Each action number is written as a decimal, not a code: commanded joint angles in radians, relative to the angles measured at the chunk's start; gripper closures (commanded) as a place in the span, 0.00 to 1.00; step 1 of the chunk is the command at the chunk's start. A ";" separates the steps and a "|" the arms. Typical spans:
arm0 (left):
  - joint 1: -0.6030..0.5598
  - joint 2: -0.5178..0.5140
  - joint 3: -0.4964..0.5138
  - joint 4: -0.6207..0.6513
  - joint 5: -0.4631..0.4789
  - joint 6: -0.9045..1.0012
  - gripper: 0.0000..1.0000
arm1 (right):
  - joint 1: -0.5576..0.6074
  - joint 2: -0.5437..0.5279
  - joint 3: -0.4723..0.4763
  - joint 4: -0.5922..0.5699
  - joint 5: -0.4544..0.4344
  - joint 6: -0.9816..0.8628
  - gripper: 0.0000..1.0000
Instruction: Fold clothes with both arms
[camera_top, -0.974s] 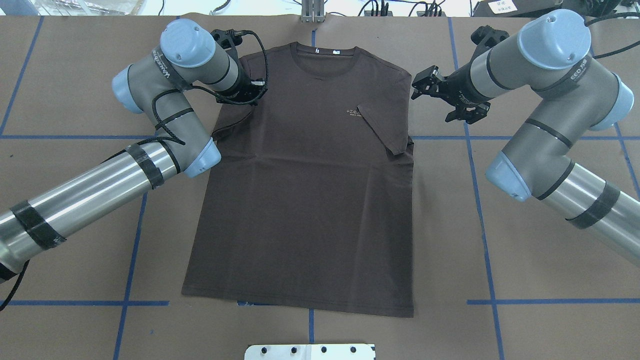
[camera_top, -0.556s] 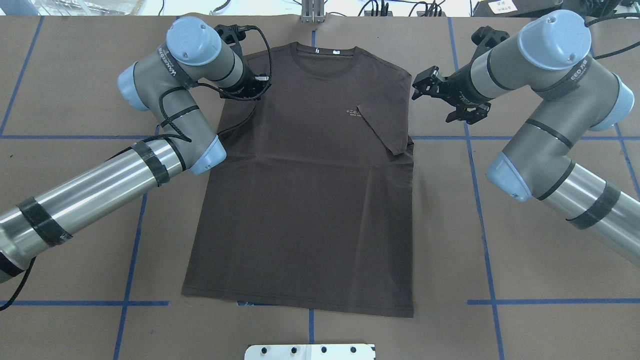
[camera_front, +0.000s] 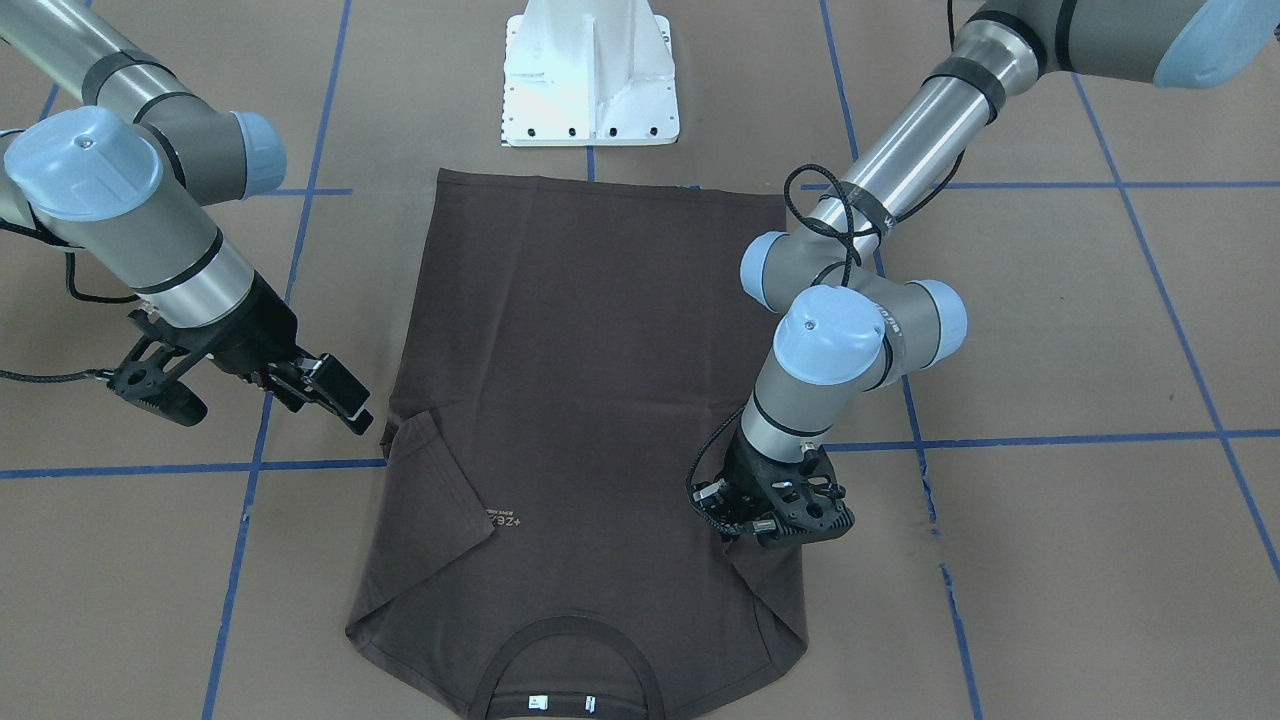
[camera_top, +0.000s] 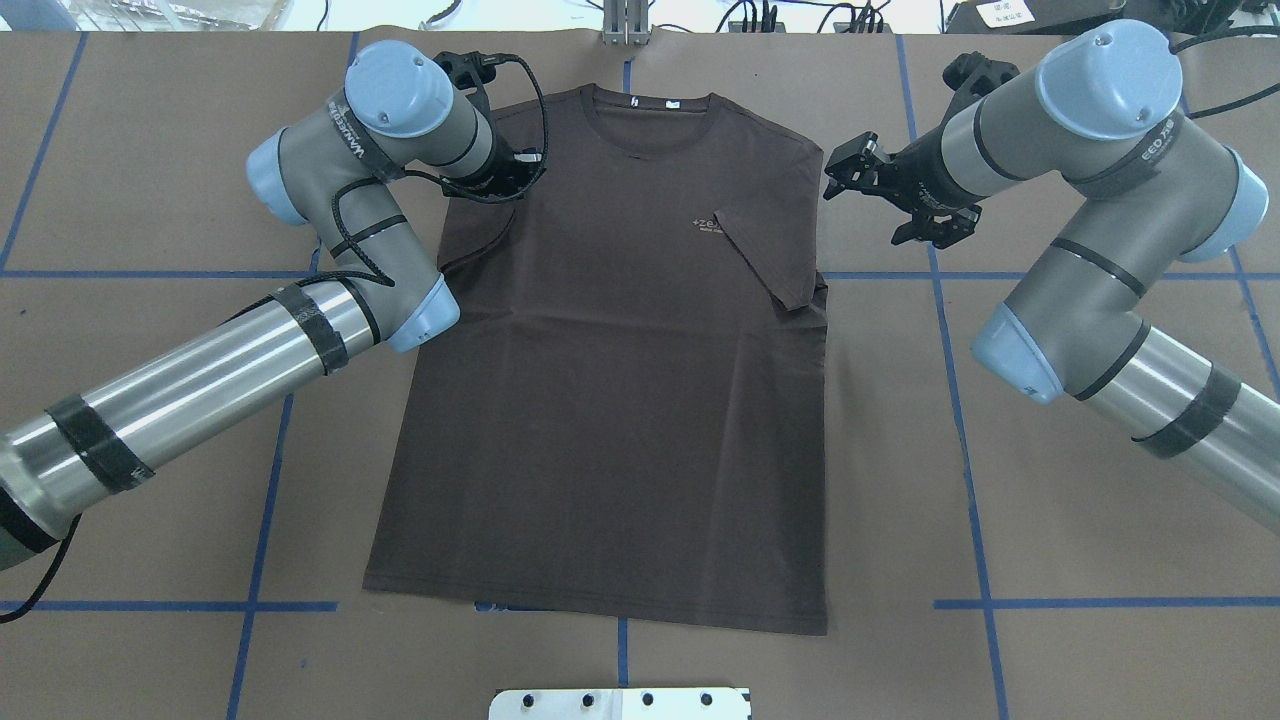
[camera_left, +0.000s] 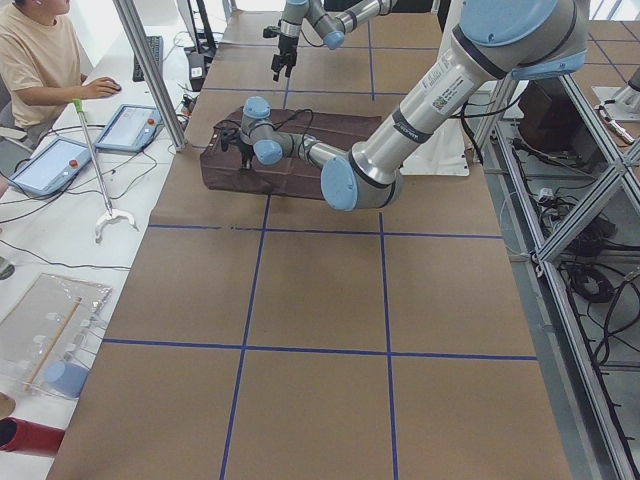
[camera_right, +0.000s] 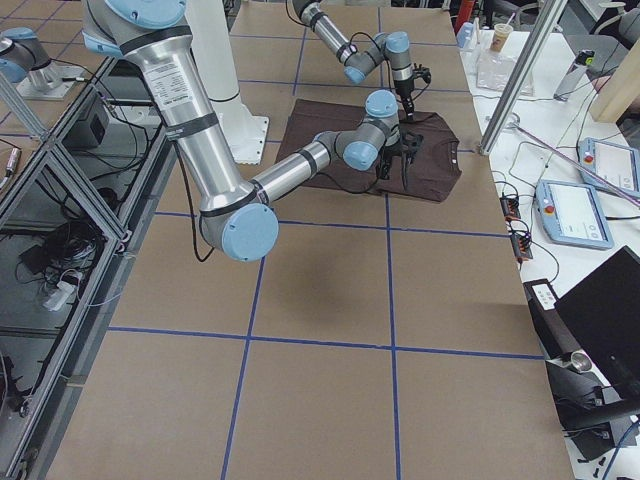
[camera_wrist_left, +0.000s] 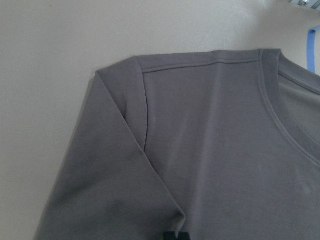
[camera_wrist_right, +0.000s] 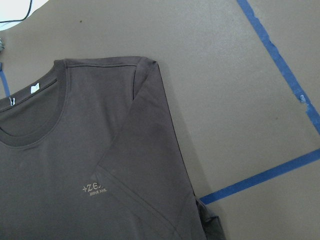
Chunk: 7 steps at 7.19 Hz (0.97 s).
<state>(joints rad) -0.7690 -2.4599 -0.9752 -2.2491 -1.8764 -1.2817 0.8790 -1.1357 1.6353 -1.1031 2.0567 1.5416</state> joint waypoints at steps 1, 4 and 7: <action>0.010 0.012 -0.022 -0.029 0.000 -0.001 0.08 | -0.002 -0.003 0.000 0.000 -0.012 -0.001 0.00; 0.046 0.079 -0.230 -0.017 -0.006 -0.094 0.05 | -0.050 -0.024 0.036 -0.001 -0.052 0.017 0.00; 0.070 0.232 -0.484 0.006 -0.007 -0.114 0.05 | -0.361 -0.185 0.239 -0.024 -0.238 0.191 0.04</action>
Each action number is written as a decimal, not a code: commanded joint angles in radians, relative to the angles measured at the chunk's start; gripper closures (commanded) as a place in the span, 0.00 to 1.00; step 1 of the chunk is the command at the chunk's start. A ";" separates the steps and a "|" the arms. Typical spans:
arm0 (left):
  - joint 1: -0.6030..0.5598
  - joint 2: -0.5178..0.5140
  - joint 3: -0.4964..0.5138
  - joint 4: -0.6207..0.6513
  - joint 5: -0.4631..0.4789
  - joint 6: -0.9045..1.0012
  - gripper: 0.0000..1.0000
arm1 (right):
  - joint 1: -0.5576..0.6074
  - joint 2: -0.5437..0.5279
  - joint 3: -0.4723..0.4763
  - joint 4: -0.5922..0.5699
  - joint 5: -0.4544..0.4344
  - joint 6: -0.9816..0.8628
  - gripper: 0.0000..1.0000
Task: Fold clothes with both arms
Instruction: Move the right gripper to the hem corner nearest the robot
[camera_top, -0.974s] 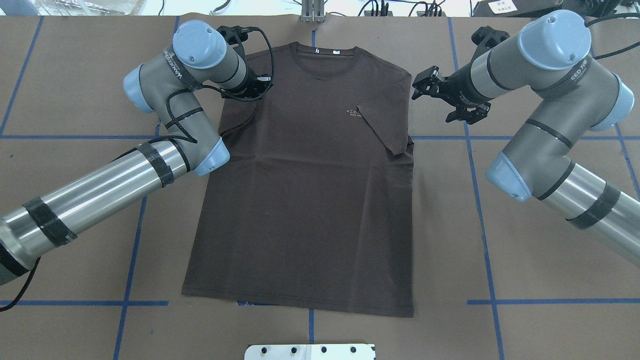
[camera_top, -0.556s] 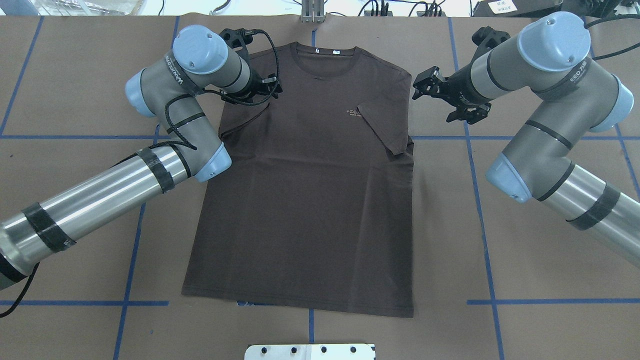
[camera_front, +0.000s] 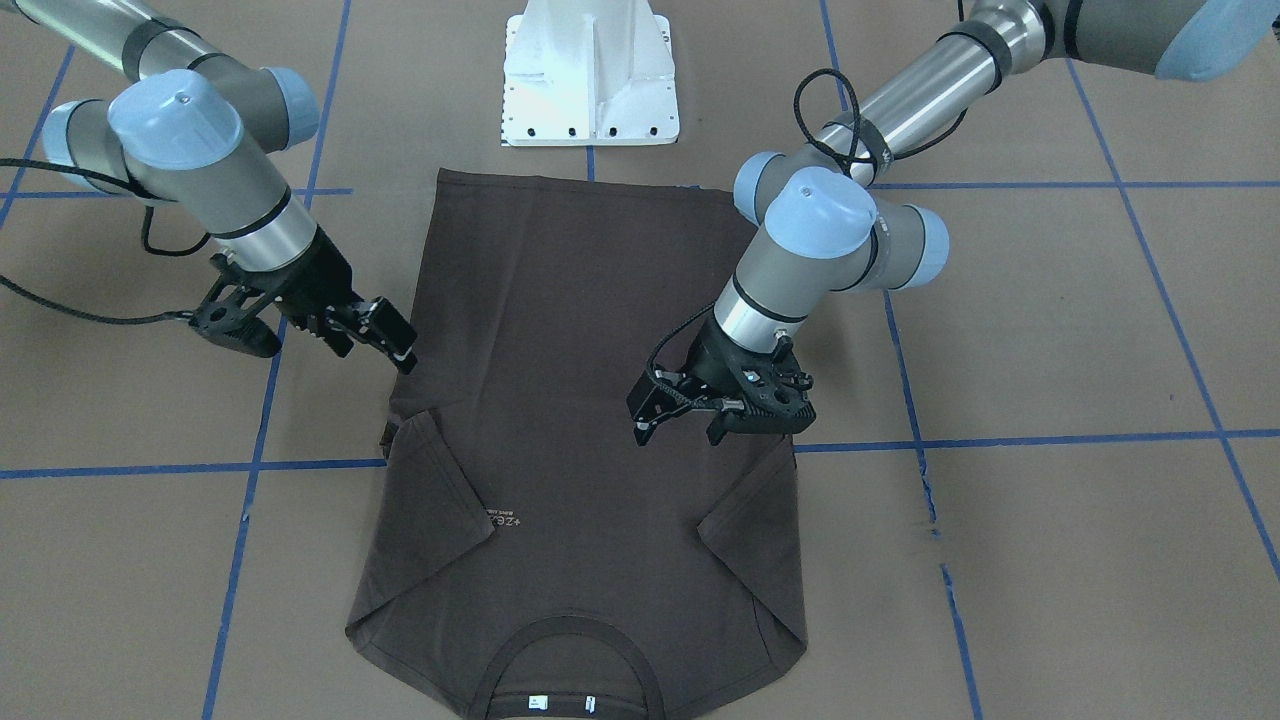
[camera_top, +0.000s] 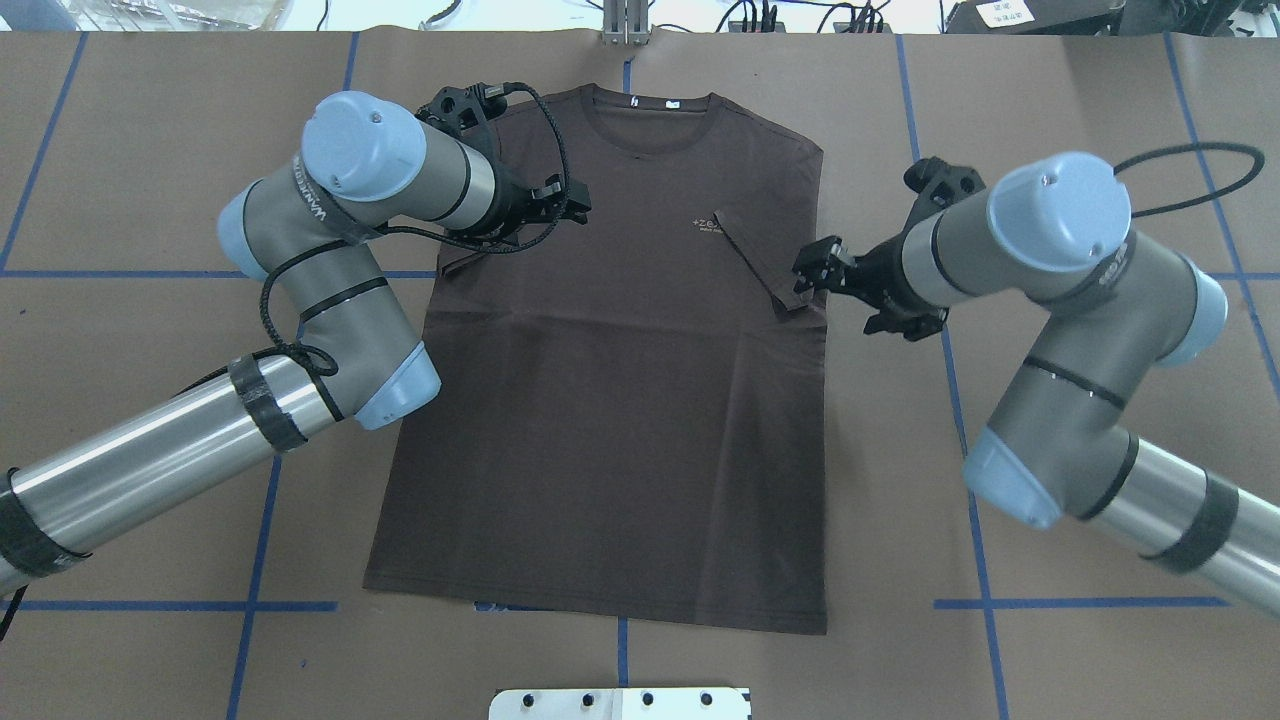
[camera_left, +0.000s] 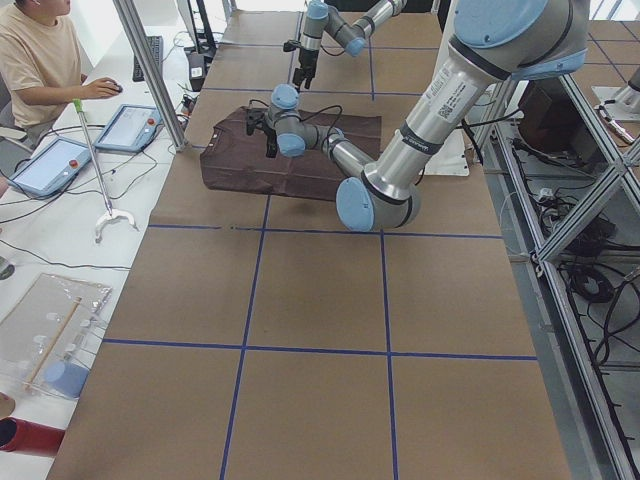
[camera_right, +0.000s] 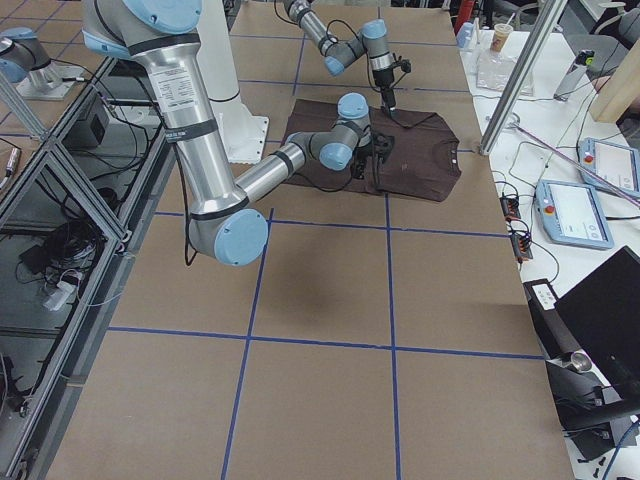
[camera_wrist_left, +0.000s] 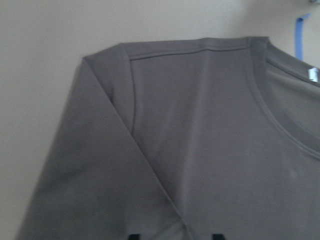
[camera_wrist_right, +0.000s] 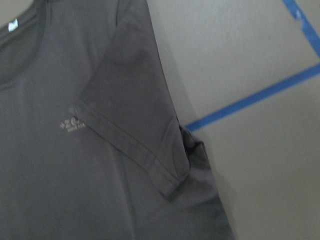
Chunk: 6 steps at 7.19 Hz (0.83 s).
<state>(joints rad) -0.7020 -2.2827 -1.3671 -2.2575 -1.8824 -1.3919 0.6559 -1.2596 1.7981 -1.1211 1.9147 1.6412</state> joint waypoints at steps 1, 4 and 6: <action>0.004 0.064 -0.102 0.022 -0.001 -0.004 0.05 | -0.260 -0.075 0.171 -0.114 -0.187 0.167 0.08; 0.003 0.069 -0.102 0.023 -0.001 -0.006 0.05 | -0.563 -0.061 0.280 -0.402 -0.434 0.529 0.13; 0.003 0.069 -0.102 0.021 -0.001 -0.006 0.05 | -0.627 -0.066 0.280 -0.411 -0.506 0.695 0.19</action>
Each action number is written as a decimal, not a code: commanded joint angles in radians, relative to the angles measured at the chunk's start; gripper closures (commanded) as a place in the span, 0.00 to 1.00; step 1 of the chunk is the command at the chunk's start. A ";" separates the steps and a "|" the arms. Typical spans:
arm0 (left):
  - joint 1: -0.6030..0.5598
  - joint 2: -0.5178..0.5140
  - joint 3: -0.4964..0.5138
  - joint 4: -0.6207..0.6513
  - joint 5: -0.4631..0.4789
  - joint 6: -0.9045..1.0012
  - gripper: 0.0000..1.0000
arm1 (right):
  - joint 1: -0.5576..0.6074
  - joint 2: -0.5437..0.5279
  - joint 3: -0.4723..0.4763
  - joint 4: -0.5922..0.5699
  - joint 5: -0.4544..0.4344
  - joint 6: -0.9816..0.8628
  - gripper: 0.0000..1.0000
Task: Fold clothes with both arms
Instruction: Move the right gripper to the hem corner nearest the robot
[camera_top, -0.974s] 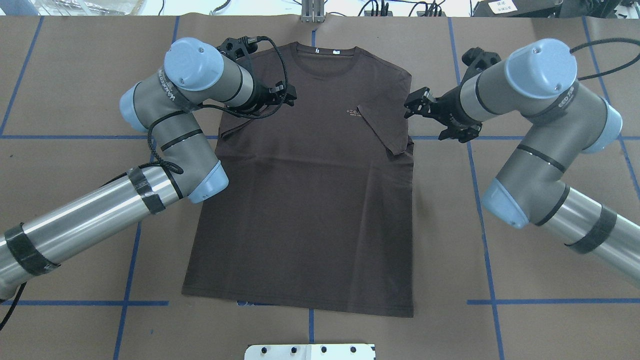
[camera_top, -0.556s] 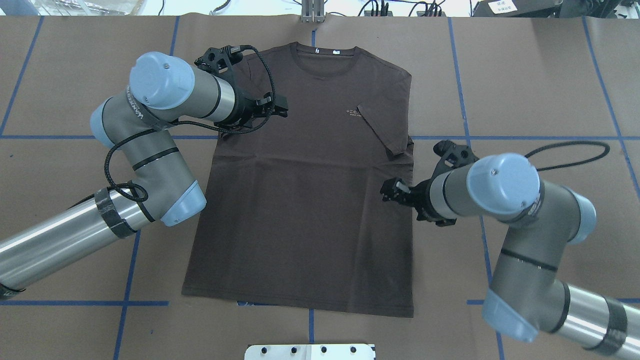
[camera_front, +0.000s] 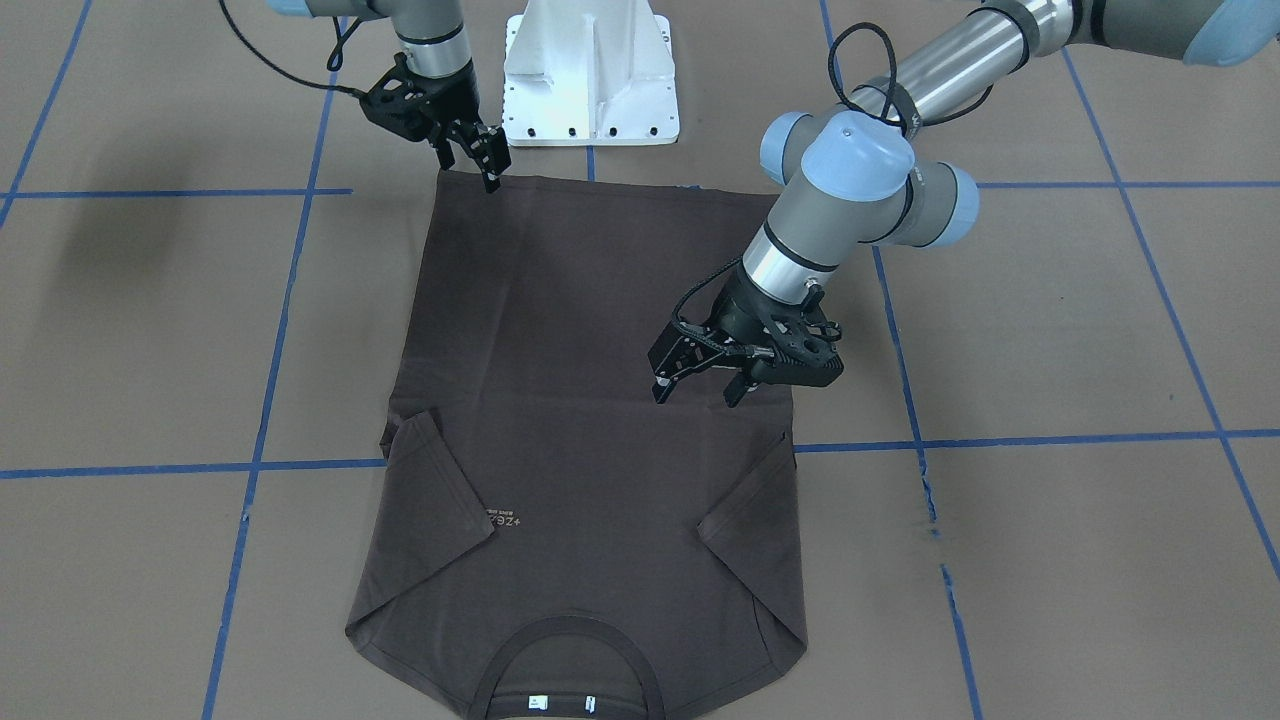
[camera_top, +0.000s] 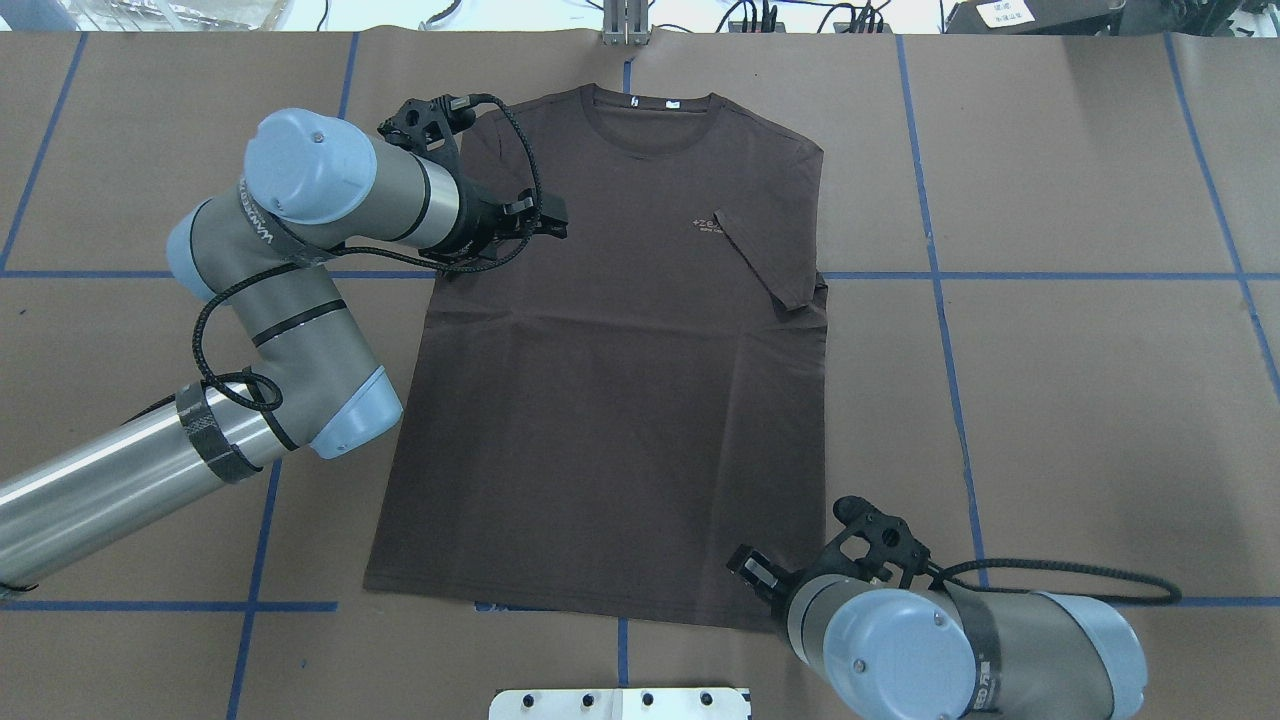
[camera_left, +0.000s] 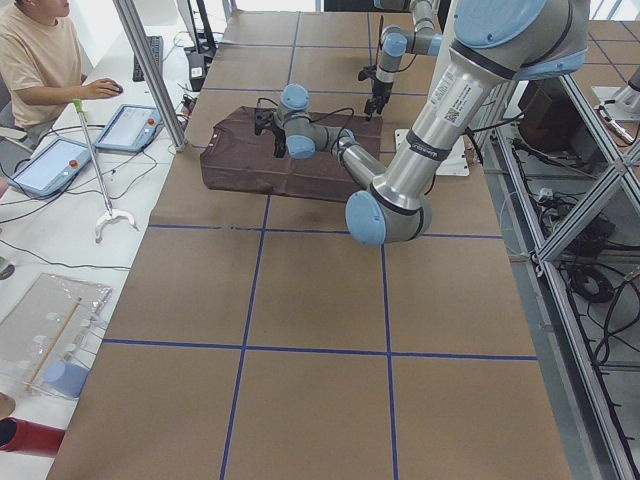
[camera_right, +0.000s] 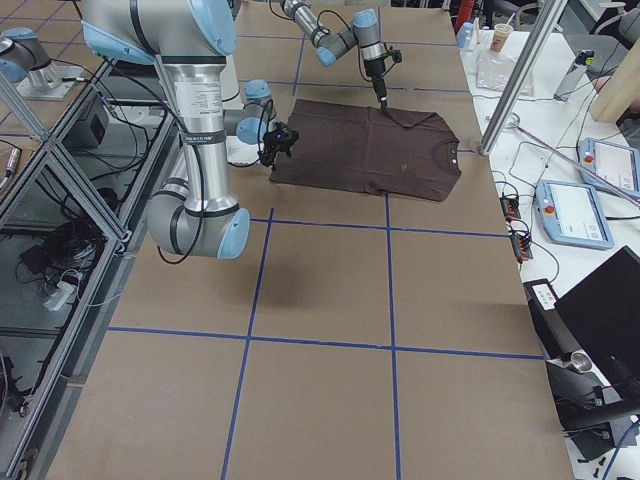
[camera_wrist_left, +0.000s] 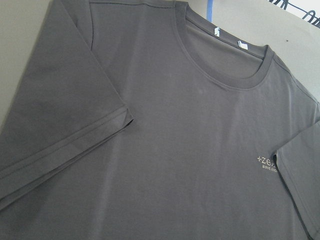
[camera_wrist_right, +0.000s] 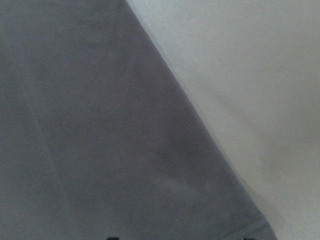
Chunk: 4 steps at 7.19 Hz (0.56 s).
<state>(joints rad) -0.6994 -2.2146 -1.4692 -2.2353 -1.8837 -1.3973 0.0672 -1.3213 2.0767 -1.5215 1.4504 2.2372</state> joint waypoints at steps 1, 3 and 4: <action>0.000 0.001 -0.002 -0.001 0.000 -0.002 0.05 | -0.056 -0.044 0.002 -0.011 -0.057 0.119 0.21; 0.001 0.006 -0.008 -0.001 0.000 -0.002 0.05 | -0.053 -0.068 0.008 -0.012 -0.059 0.121 0.25; 0.001 0.007 -0.008 -0.001 0.000 0.000 0.05 | -0.056 -0.081 0.006 -0.012 -0.061 0.121 0.30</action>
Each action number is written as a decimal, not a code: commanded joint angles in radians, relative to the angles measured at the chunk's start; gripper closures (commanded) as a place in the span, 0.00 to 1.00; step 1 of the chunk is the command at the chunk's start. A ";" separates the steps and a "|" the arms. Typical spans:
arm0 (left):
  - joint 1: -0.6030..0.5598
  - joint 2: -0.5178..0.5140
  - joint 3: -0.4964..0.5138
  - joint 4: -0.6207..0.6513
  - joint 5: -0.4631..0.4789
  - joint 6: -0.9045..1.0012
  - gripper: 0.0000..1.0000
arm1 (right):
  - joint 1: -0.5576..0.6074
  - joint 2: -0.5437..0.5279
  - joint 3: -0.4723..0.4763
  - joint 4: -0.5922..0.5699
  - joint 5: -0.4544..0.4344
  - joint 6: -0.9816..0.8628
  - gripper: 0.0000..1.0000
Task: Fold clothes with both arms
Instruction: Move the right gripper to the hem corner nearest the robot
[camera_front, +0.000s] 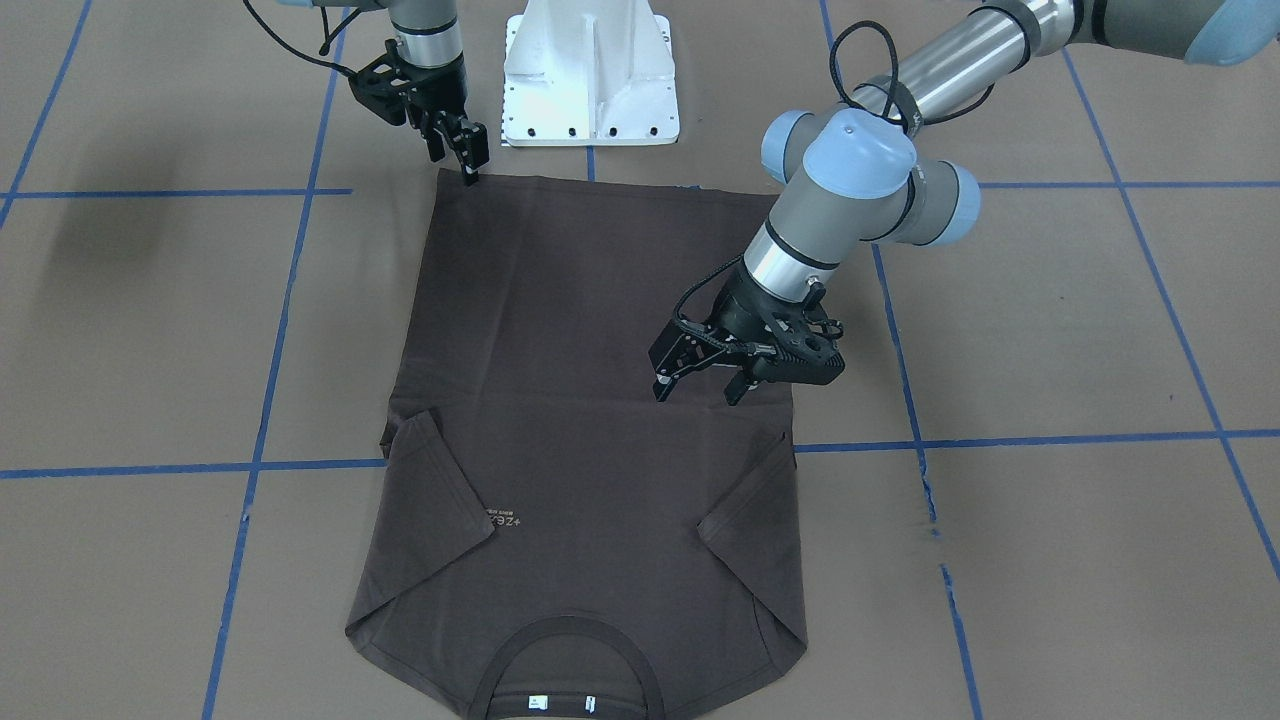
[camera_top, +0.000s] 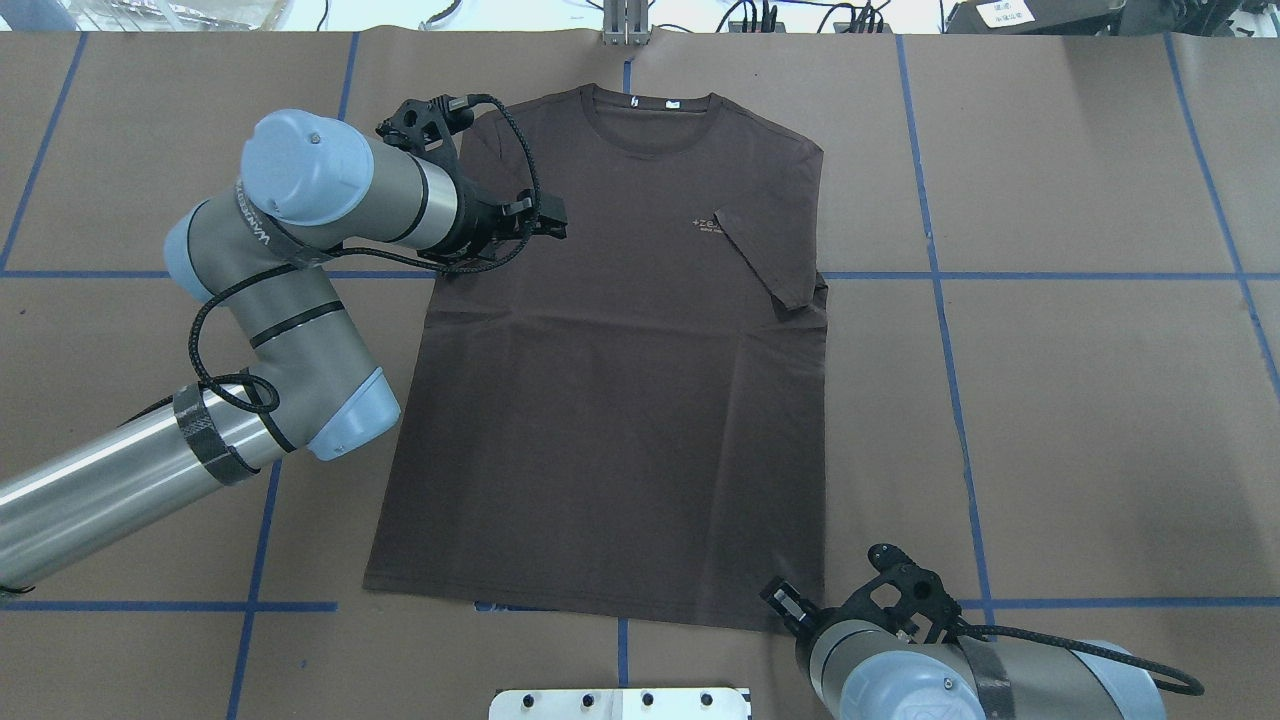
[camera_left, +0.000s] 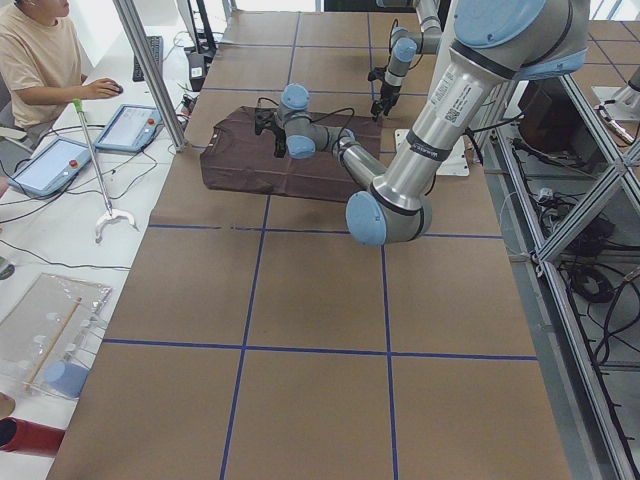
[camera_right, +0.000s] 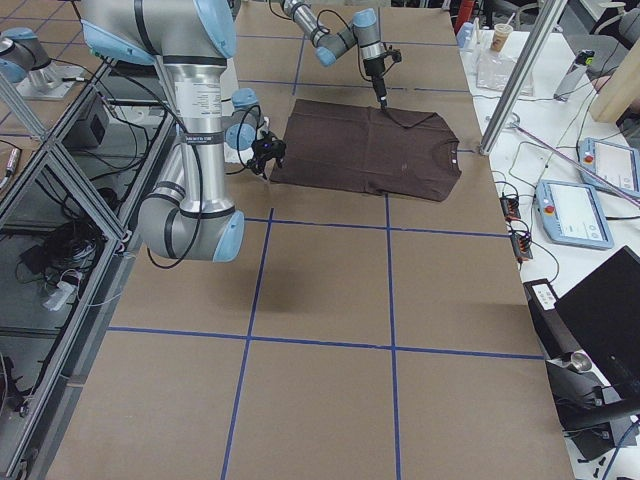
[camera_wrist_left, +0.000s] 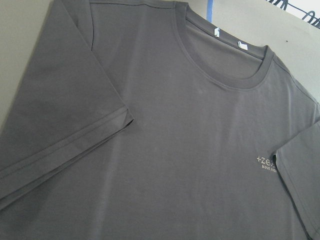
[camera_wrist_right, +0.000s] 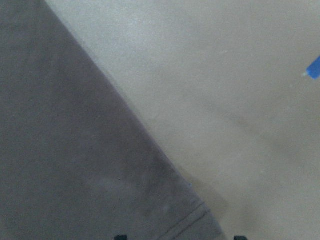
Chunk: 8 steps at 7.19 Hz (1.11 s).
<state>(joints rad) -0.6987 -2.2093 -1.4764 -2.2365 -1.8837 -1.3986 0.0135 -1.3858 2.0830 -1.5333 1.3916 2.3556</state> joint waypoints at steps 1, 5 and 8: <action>0.001 0.002 -0.002 0.000 0.000 0.000 0.05 | -0.003 -0.016 -0.001 -0.001 -0.002 0.002 0.37; -0.001 0.002 -0.004 0.000 0.000 0.000 0.05 | -0.003 -0.021 0.006 -0.001 0.003 0.002 1.00; 0.002 0.047 -0.085 0.009 0.002 -0.063 0.04 | 0.000 -0.021 0.044 0.001 0.006 0.002 1.00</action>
<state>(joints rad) -0.6986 -2.1945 -1.5063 -2.2343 -1.8834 -1.4209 0.0114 -1.4067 2.1008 -1.5337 1.3961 2.3578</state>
